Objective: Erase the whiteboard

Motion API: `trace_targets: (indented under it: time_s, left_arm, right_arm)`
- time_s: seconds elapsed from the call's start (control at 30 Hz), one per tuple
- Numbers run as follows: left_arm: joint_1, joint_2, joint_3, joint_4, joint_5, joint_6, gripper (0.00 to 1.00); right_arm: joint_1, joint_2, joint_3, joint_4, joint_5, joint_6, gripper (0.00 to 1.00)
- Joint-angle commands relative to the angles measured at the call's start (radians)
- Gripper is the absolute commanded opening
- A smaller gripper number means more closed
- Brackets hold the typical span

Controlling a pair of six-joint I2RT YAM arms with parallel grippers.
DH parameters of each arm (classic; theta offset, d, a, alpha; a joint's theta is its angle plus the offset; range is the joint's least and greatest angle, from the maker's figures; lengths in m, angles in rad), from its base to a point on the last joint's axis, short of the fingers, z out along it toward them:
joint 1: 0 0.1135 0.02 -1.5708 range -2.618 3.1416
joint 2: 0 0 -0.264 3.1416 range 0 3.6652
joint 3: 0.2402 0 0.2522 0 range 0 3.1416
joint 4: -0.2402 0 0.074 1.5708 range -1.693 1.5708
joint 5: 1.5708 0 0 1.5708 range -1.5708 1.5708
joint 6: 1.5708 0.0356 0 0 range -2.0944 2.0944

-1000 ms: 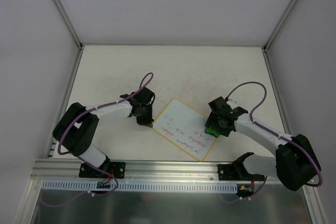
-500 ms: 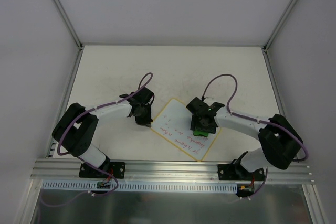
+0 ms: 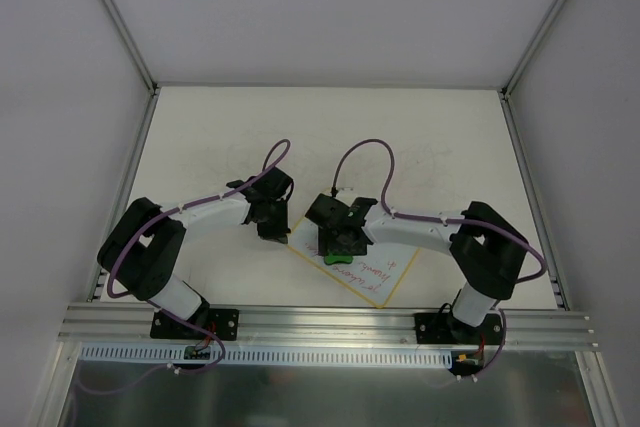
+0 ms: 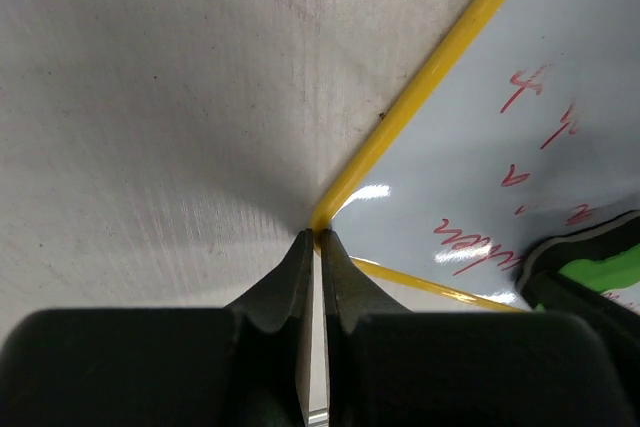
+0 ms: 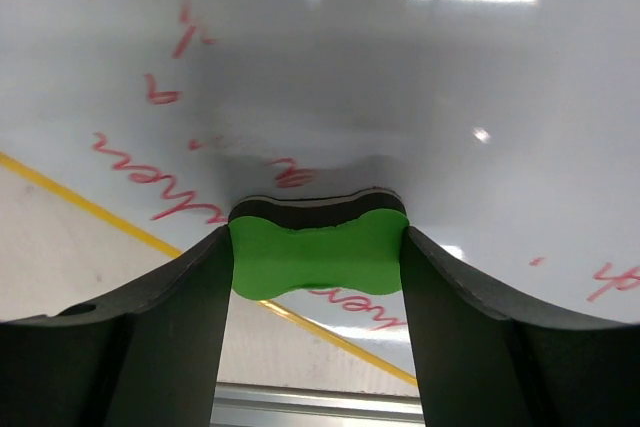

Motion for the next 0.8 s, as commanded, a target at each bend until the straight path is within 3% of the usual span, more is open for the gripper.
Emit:
trace_targets:
  time_s: [0.0, 0.47, 0.77]
  left_arm:
    - [-0.005, 0.008, -0.033, -0.049, -0.023, 0.003, 0.00]
    - [-0.003, 0.001, -0.038, -0.049, -0.024, 0.008, 0.00]
    - [-0.003, 0.004, -0.031, -0.049, -0.013, 0.008, 0.00]
  right_arm:
    - [-0.037, -0.062, -0.070, -0.163, 0.119, 0.063, 0.28]
    - [-0.258, -0.451, -0.427, -0.156, 0.110, 0.112, 0.27]
    - [-0.177, -0.321, -0.449, 0.042, -0.030, 0.109, 0.24]
